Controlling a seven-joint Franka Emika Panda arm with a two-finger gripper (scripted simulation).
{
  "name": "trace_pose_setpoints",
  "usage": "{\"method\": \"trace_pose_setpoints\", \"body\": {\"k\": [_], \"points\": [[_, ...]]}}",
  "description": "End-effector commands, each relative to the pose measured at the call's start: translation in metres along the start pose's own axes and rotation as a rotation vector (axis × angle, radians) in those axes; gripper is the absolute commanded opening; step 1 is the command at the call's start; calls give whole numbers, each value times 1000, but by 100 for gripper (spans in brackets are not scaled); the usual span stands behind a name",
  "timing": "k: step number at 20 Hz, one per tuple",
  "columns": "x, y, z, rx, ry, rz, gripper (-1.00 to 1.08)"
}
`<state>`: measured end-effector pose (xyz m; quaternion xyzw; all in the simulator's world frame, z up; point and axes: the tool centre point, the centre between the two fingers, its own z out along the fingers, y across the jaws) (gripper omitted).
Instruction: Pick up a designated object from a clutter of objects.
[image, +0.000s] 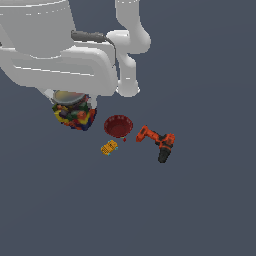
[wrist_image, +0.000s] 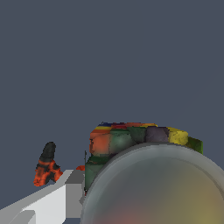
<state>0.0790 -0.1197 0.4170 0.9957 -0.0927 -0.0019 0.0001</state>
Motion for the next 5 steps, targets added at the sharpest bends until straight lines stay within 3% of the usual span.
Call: {"method": "trace_pose_setpoints", "body": {"k": [1,5], "points": [[1,0,-4,0,4,0,-100],[2,0,-4,0,4,0,-100]]}}
